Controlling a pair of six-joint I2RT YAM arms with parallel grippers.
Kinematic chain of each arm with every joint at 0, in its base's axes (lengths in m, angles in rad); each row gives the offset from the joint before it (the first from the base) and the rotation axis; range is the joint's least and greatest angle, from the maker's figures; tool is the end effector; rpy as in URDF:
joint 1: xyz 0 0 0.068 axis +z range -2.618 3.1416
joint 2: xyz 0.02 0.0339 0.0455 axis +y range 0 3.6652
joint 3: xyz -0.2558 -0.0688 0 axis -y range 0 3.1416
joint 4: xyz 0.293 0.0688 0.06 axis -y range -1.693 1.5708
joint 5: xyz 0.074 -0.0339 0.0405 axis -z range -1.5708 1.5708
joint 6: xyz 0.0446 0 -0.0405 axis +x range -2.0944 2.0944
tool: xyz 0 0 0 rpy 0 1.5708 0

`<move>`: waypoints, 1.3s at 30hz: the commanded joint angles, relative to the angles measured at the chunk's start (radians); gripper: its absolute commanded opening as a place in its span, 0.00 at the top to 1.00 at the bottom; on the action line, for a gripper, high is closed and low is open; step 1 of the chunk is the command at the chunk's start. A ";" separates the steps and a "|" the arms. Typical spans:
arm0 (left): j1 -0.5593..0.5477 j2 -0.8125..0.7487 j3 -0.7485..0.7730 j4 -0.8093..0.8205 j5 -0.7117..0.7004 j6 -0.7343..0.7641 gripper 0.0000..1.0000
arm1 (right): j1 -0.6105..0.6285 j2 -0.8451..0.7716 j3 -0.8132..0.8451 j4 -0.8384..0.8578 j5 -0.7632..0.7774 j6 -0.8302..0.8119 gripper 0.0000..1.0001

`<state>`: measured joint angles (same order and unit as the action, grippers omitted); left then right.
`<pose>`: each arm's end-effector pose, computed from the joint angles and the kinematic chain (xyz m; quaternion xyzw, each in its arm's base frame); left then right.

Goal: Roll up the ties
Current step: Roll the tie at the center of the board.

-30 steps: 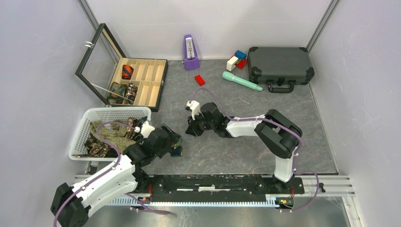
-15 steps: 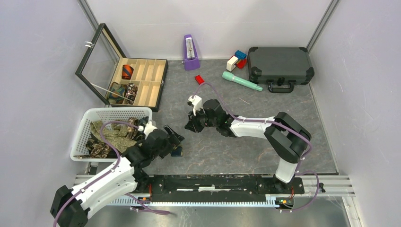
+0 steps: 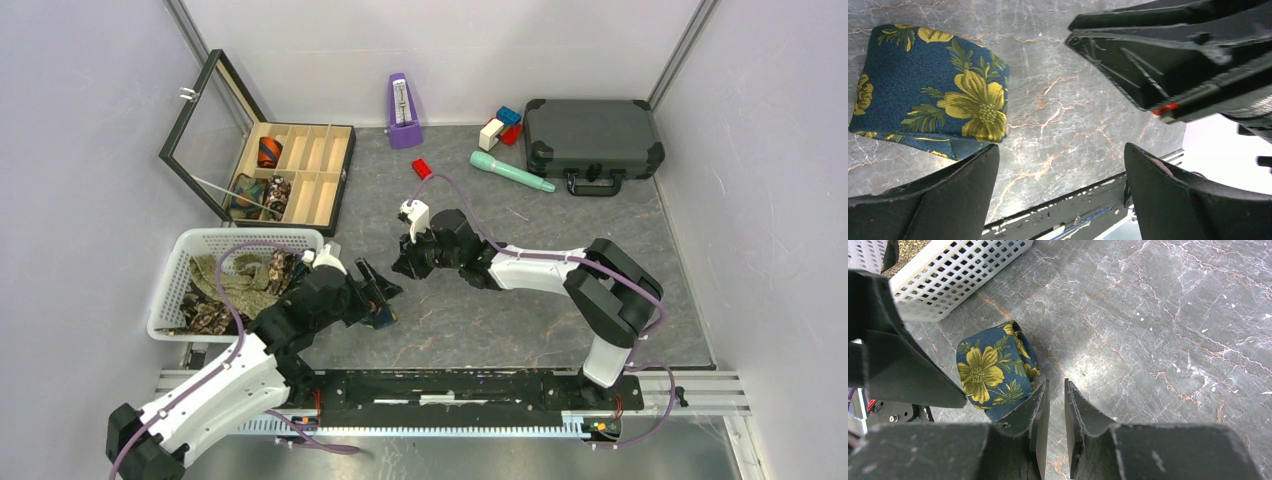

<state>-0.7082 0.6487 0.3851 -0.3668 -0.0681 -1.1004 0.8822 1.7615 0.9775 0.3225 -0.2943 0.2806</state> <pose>0.1618 -0.1345 0.1798 -0.1887 0.8709 -0.3371 0.3038 0.2587 0.3347 0.1483 -0.3229 0.7803 0.3903 0.3669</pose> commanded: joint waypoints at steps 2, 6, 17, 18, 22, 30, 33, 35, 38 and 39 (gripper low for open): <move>0.004 -0.039 0.144 -0.220 -0.035 0.087 0.00 | 0.011 -0.022 0.040 0.018 -0.016 0.021 0.75; 0.004 -0.062 0.247 -0.349 -0.098 0.117 0.00 | 0.026 0.004 0.083 0.021 -0.025 0.042 0.69; 0.004 -0.066 0.584 -0.664 -0.364 0.280 0.00 | 0.132 0.154 0.298 -0.014 -0.058 0.029 0.60; 0.004 -0.071 0.581 -0.663 -0.364 0.285 0.00 | 0.140 0.174 0.327 -0.027 -0.062 0.026 0.59; 0.004 -0.110 0.549 -0.665 -0.379 0.287 0.00 | 0.184 0.245 0.427 -0.124 -0.019 -0.018 0.60; 0.004 -0.179 0.495 -0.664 -0.394 0.278 0.00 | 0.255 0.367 0.590 -0.319 0.149 -0.086 0.61; 0.004 -0.193 0.488 -0.664 -0.397 0.283 0.00 | 0.275 0.403 0.646 -0.389 0.198 -0.106 0.62; 0.004 -0.199 0.482 -0.664 -0.398 0.283 0.00 | 0.286 0.423 0.675 -0.415 0.217 -0.115 0.62; 0.004 -0.203 0.475 -0.664 -0.401 0.283 0.00 | 0.304 0.443 0.706 -0.450 0.254 -0.130 0.63; 0.004 -0.205 0.472 -0.663 -0.401 0.283 0.00 | 0.309 0.448 0.714 -0.459 0.265 -0.135 0.63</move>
<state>-0.7082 0.4538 0.8700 -1.0348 -0.4408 -0.8619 1.1721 2.1918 1.6218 -0.0738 -0.1089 0.1871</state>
